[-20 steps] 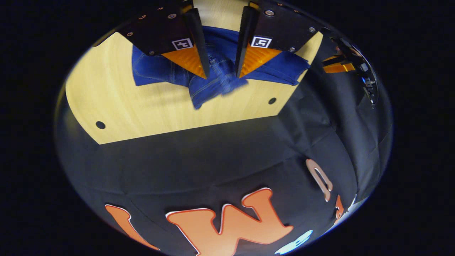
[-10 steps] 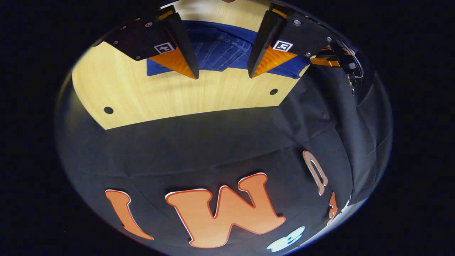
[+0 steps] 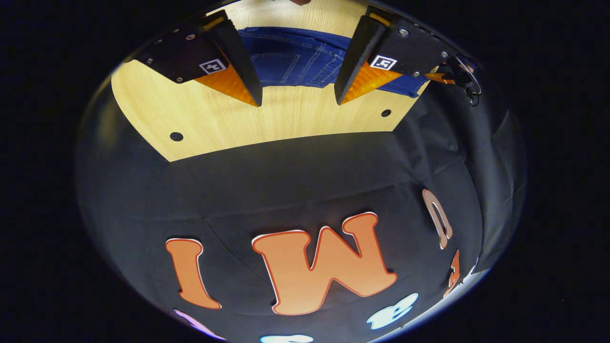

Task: Grasp the waist and the cuffs of the jeans and fold them to make the two legs overlap; first hold the waist and fold one-third of the jeans toward the cuffs, then hold the cuffs and fold the remaining one-third in the same direction to finish folding.

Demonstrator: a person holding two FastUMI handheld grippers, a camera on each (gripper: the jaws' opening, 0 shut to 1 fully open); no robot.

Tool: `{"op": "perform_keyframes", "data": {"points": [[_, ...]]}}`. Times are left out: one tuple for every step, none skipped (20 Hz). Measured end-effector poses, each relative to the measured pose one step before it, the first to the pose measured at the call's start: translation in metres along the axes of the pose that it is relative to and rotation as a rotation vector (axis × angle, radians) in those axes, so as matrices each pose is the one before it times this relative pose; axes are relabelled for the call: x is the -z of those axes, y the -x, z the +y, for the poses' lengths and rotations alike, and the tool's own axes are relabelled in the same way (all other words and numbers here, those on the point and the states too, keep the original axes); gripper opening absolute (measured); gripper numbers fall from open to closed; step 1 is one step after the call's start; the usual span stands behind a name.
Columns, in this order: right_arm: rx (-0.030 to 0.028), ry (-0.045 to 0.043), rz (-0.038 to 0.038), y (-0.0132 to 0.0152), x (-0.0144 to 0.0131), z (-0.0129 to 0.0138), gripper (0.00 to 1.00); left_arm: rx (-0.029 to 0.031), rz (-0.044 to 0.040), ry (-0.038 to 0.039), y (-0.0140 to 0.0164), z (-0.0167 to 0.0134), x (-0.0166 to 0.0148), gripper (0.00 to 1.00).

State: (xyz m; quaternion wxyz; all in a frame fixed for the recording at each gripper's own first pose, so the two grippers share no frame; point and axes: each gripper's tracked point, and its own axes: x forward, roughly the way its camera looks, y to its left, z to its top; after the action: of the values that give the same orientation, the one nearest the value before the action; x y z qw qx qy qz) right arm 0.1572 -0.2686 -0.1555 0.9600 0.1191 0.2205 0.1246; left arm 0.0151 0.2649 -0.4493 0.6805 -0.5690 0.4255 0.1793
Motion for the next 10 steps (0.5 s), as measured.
{"op": "perform_keyframes", "data": {"points": [[0.00843,-0.00487,-0.00290,0.00384,-0.00068,-0.00097,0.94,0.00537,0.00229,0.00550,-0.00745,-0.00008,-0.00179,0.93],[0.01000,-0.00103,-0.00053,0.00266,0.00026,-0.00074,0.94,0.01229,0.00050,-0.00248,-0.00346,-0.00358,-0.00352,0.93],[0.00827,-0.00375,-0.00528,0.00368,-0.00095,-0.00087,0.94,0.00691,0.00485,-0.00212,-0.00433,-0.00301,-0.00185,0.90],[0.01011,-0.00230,-0.00470,0.00351,-0.00088,-0.00030,0.94,0.01560,0.00474,-0.00542,-0.00426,-0.00450,-0.00180,0.90],[0.01140,-0.00247,-0.00529,0.00328,-0.00146,-0.00118,0.94,0.01384,0.00310,-0.01052,-0.00400,-0.00478,-0.00092,0.88],[0.00613,-0.00365,-0.00479,0.00416,-0.00021,0.00092,0.94,0.01725,0.00298,-0.01196,-0.00496,-0.00579,-0.00074,0.89],[0.01708,-0.00260,-0.00328,0.00496,-0.00073,-0.00205,0.94,0.01527,0.00119,-0.01088,-0.00701,-0.00392,-0.00003,0.87],[0.00998,-0.00102,-0.00495,0.00505,-0.00033,-0.00150,0.94,0.00246,0.00310,-0.01241,-0.00537,-0.00003,-0.00005,0.86],[0.01969,0.00054,-0.00169,0.00570,0.00082,-0.00444,0.94,0.00655,0.00609,-0.00845,-0.00675,0.00128,0.00173,0.78],[0.00911,-0.00137,-0.00400,0.00498,0.00006,-0.00142,0.94,0.00092,0.00948,0.00483,-0.00115,0.00005,0.00174,0.73]]}}
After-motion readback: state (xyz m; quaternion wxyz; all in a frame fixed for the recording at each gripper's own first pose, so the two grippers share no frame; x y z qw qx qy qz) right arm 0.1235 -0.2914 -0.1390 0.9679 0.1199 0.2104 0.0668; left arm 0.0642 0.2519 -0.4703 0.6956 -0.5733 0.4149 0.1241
